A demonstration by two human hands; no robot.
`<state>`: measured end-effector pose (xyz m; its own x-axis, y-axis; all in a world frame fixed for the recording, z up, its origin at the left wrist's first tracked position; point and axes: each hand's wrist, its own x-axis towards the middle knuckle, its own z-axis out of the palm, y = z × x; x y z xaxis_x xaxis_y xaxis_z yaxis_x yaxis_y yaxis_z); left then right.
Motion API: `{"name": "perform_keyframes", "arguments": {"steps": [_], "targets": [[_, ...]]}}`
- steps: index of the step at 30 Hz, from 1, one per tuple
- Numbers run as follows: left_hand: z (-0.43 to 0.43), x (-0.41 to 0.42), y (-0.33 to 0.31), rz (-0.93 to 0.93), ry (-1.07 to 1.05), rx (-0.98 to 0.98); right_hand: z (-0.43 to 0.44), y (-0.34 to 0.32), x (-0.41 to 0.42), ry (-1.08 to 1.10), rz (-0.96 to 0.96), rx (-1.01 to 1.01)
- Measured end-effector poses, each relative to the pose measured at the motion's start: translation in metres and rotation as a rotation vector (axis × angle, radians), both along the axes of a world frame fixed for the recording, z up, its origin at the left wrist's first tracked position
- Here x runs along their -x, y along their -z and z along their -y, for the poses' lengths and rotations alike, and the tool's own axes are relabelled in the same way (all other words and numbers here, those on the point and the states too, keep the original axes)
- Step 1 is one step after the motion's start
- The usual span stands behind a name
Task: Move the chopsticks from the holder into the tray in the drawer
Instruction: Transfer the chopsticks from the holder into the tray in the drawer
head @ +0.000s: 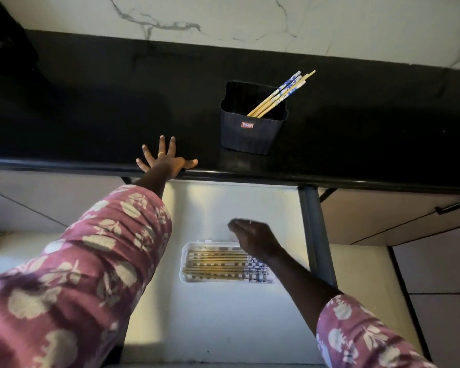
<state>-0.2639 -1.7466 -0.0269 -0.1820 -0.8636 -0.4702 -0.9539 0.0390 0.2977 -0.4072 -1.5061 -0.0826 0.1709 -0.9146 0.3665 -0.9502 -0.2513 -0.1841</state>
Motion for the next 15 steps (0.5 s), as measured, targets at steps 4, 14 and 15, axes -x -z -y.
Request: {"name": "perform_keyframes", "arguments": {"steps": [4, 14, 15], "targets": [[0.002, -0.002, 0.0, -0.005, 0.006, -0.019, 0.049, -0.062, 0.031, 0.204, 0.082, 0.356], [0.004, -0.001, 0.007, -0.012, -0.002, -0.021, 0.159, -0.16, 0.126, 1.052, 1.054, 0.262], [0.005, -0.001, 0.008, -0.013, -0.002, -0.02, 0.166, -0.162, 0.133, 1.057, 1.135, 0.214]]}}
